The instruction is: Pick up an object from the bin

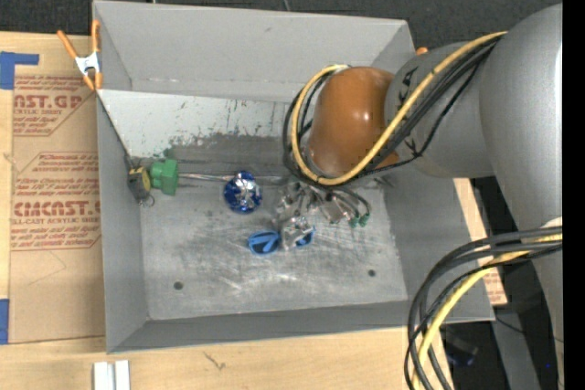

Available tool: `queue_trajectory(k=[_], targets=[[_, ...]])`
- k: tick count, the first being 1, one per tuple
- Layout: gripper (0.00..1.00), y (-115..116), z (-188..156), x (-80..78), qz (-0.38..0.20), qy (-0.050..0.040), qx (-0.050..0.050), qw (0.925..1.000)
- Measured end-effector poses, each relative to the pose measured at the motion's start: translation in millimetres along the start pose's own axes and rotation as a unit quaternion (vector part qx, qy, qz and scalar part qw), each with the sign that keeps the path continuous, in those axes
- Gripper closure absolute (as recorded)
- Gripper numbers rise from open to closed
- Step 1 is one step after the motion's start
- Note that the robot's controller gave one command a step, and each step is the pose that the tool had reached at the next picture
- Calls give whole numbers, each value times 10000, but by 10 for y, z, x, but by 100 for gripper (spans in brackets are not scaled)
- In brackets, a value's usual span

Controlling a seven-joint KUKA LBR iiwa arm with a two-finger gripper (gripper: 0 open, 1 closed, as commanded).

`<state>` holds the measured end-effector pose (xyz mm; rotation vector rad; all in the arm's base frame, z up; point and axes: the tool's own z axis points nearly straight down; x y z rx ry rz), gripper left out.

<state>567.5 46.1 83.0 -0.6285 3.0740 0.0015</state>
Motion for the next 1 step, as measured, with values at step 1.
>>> queue_trajectory(k=[1], targets=[[100, 133, -1389, -128, 202, -37, 15, 9998]])
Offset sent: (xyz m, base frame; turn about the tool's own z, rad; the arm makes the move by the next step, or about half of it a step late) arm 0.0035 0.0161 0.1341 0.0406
